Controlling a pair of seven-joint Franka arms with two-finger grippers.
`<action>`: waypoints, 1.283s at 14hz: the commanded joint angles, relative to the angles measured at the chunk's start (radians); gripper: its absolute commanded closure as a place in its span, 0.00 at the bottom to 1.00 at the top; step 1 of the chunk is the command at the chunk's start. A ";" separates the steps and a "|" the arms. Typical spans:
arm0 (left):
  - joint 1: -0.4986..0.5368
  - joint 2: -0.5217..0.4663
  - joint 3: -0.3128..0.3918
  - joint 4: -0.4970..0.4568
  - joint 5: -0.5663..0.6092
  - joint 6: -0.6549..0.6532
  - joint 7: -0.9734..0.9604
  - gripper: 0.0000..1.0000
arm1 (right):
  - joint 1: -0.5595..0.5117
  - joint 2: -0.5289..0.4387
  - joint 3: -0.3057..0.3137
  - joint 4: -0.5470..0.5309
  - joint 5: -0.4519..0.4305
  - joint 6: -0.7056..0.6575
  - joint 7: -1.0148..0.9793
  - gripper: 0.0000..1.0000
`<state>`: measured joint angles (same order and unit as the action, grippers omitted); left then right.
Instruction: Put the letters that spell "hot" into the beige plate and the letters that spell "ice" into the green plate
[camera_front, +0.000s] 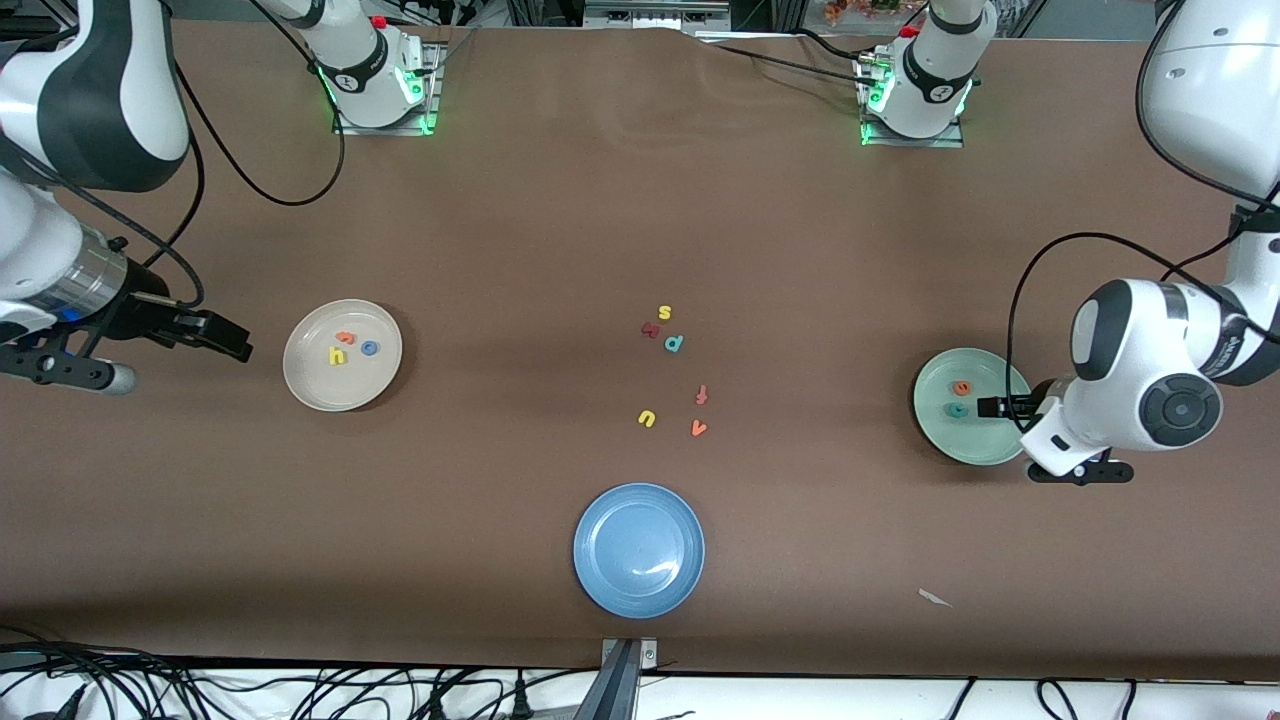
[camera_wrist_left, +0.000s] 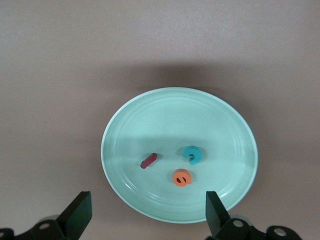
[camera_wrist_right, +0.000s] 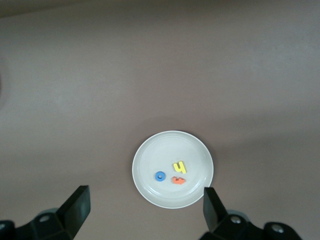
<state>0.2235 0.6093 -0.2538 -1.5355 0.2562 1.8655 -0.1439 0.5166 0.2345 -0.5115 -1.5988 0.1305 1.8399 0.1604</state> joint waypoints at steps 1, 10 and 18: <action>-0.001 -0.055 -0.002 -0.002 -0.041 -0.032 0.004 0.00 | 0.010 -0.009 0.001 -0.003 -0.006 0.001 0.013 0.00; -0.009 -0.239 0.033 -0.066 -0.167 -0.120 0.101 0.00 | 0.023 -0.011 0.002 -0.023 -0.005 0.024 0.018 0.01; -0.108 -0.502 0.160 -0.117 -0.267 -0.189 0.165 0.00 | 0.023 -0.017 0.005 -0.026 -0.005 0.025 0.018 0.01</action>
<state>0.1385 0.2012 -0.1171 -1.6007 0.0148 1.6784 0.0003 0.5381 0.2369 -0.5086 -1.6075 0.1305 1.8564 0.1614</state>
